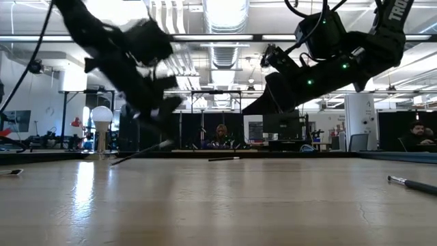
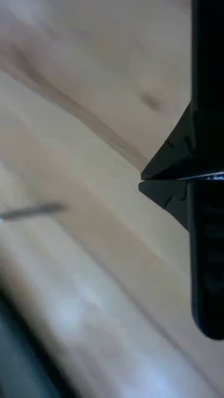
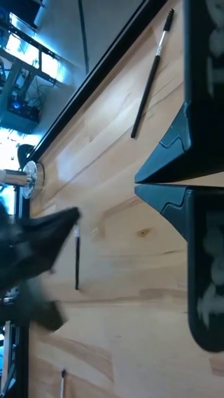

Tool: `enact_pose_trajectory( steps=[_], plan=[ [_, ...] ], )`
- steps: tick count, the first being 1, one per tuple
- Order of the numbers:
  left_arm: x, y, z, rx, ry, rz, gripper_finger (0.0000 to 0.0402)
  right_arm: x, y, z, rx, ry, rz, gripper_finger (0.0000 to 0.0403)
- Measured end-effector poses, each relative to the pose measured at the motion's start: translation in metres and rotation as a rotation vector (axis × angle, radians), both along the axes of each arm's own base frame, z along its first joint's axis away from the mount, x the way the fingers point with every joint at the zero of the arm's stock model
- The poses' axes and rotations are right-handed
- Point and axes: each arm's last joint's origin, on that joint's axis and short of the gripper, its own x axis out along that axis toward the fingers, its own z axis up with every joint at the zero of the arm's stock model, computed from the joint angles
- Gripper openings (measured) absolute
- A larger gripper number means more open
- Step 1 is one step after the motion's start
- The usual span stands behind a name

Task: Pick & Place Makeup Brushes
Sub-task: Put the black eyeshadow brush into the makeup holder

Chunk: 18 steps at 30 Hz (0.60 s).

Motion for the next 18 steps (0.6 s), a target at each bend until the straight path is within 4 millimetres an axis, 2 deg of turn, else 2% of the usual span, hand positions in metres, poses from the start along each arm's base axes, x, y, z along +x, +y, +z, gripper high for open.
enact_pose_trajectory(
  steps=[6,9,14,18],
  plan=[
    [-0.008,-0.022,0.017,0.059,-0.407,-0.096,0.0,-0.005,0.001,-0.005,0.013,0.007,0.025,0.0009],
    [-0.014,-0.033,0.018,0.097,-0.581,-0.2,0.0,-0.003,0.004,0.001,0.073,-0.077,0.1,0.0008],
    [-0.018,-0.047,0.022,0.176,-0.769,-0.323,0.0,0.005,0.017,0.01,0.127,-0.216,0.229,0.0016],
    [-0.012,-0.056,0.022,0.214,-0.828,-0.408,0.0,0.019,0.026,0.016,0.147,-0.248,0.277,0.005]
  ],
)
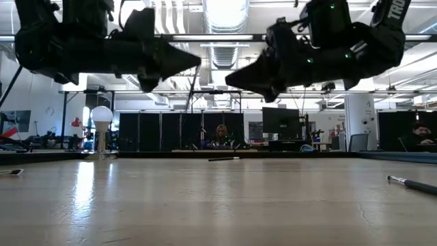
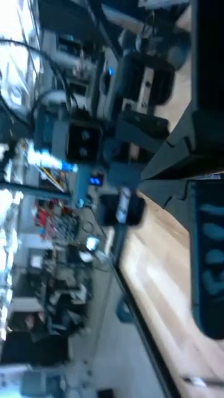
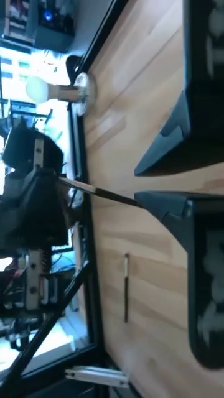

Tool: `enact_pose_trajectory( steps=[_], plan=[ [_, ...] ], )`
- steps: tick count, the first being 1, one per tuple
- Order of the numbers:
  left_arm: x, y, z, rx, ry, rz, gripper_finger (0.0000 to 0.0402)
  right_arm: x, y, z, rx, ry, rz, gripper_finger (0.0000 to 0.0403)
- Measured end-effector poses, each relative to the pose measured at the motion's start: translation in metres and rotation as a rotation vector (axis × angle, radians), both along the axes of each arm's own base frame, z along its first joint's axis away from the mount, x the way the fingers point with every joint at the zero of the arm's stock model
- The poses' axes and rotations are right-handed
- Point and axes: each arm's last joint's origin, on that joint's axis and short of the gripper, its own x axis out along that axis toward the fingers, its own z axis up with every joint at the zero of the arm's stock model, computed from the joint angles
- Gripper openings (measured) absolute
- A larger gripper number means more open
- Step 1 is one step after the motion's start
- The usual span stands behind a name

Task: Pick & Place Makeup Brushes
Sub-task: Put the black eyeshadow brush into the makeup holder

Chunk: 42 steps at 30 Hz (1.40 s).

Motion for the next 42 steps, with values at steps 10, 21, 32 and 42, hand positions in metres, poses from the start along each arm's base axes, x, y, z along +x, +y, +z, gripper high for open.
enact_pose_trajectory(
  steps=[10,21,32,42],
  plan=[
    [0.023,-0.019,0.014,0.133,-0.036,-0.059,0.0,0.028,0.011,0.019,0.008,-0.067,0.015,0.0159],
    [0.029,-0.022,0.025,0.171,-0.079,-0.067,0.0,0.033,0.014,0.025,-0.006,-0.094,0.036,0.0146],
    [0.029,-0.022,0.024,0.147,-0.062,-0.037,0.0,0.028,0.029,0.029,0.0,-0.003,-0.012,0.0017],
    [0.03,-0.021,0.02,0.143,-0.012,-0.031,0.0,-0.023,0.092,0.061,0.061,0.285,-0.22,0.0014]
  ],
)
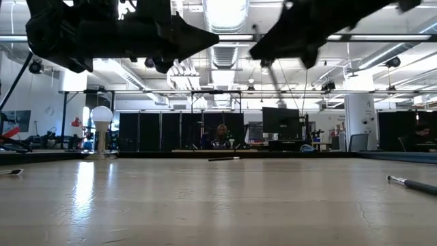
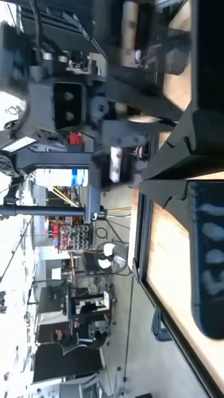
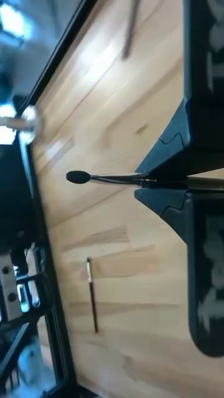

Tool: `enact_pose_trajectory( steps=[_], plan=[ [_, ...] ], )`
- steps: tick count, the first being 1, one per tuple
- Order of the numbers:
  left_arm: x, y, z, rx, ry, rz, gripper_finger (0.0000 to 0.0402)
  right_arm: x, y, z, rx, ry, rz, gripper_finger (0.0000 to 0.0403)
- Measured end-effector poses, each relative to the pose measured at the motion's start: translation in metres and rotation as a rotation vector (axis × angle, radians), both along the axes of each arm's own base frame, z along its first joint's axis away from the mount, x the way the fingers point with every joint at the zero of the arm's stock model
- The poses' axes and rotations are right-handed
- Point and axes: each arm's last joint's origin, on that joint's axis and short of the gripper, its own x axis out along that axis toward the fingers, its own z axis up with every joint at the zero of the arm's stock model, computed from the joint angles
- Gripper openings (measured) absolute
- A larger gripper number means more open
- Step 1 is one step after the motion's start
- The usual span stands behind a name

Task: Pick & Place Makeup Brushes
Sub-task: Put the black eyeshadow brush into the makeup holder

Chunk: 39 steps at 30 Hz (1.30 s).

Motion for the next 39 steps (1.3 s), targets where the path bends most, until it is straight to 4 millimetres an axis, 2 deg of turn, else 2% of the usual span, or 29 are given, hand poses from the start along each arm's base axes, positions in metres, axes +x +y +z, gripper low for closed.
enact_pose_trajectory(
  steps=[10,15,20,24,30,33,39],
  plan=[
    [-0.002,0.0,-0.013,-0.01,0.095,-0.007,0.0,-0.076,0.059,0.044,0.117,0.162,-0.195,0.0013],
    [-0.002,0.0,-0.015,-0.004,0.115,-0.006,0.0,-0.098,0.089,0.062,0.156,0.219,-0.272,0.0013],
    [-0.002,0.0,-0.017,-0.002,0.138,-0.007,0.0,-0.112,0.12,0.069,0.182,0.306,-0.355,0.0013],
    [-0.002,0.0,-0.019,-0.005,0.155,-0.008,0.0,-0.124,0.145,0.071,0.198,0.428,-0.445,0.0013],
    [-0.002,0.0,-0.021,-0.004,0.175,-0.009,0.0,-0.139,0.18,0.062,0.272,0.508,-0.45,0.0013],
    [-0.002,0.0,-0.022,-0.001,0.195,-0.009,0.0,-0.147,0.189,0.05,0.265,0.547,-0.471,0.0013],
    [-0.002,0.001,-0.023,0.001,0.203,-0.016,0.0,-0.159,0.195,0.034,0.236,0.546,-0.494,0.0013]
  ],
)
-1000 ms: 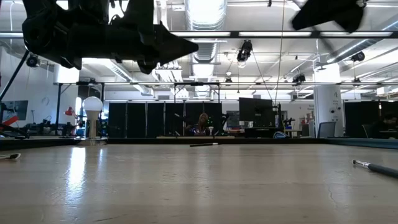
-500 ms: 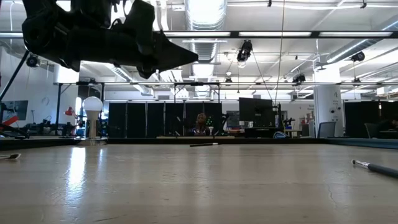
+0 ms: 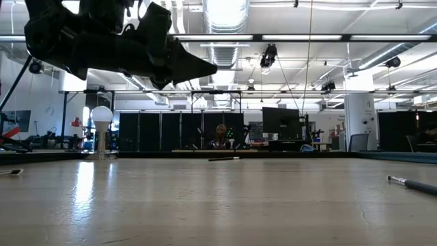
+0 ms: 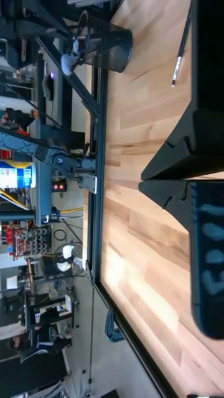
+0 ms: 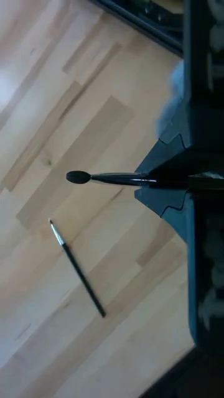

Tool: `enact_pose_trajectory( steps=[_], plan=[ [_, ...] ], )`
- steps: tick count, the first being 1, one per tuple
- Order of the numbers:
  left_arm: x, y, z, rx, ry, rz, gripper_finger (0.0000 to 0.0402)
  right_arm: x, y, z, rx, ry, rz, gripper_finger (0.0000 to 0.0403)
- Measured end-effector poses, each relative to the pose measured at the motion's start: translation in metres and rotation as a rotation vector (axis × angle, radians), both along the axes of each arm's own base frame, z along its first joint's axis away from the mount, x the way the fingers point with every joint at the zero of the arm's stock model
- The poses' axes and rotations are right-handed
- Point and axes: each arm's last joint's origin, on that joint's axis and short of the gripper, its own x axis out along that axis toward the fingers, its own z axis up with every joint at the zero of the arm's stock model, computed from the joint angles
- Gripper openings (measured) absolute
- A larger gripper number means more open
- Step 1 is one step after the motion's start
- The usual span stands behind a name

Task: Pick & Place Makeup Brushes
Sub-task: Put the black eyeshadow brush into the makeup holder

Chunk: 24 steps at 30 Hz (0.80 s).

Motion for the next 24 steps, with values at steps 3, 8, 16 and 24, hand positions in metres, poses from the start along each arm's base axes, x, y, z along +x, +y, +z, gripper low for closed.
enact_pose_trajectory(
  steps=[3,8,16,24],
  plan=[
    [0.0,0.0,0.0,0.0,0.001,-0.01,0.0,-0.003,0.001,-0.009,-0.023,0.021,-0.003,0.0013],
    [0.0,0.0,-0.001,0.001,0.011,-0.013,0.0,-0.009,0.0,-0.019,-0.039,0.071,-0.028,0.0013],
    [0.0,0.0,-0.001,0.001,0.012,-0.012,0.0,-0.018,0.003,-0.022,-0.026,0.096,-0.041,0.003],
    [0.0,0.0,-0.001,-0.005,0.011,-0.011,0.0,-0.018,0.002,-0.021,-0.026,0.101,-0.033,0.009]
  ],
)
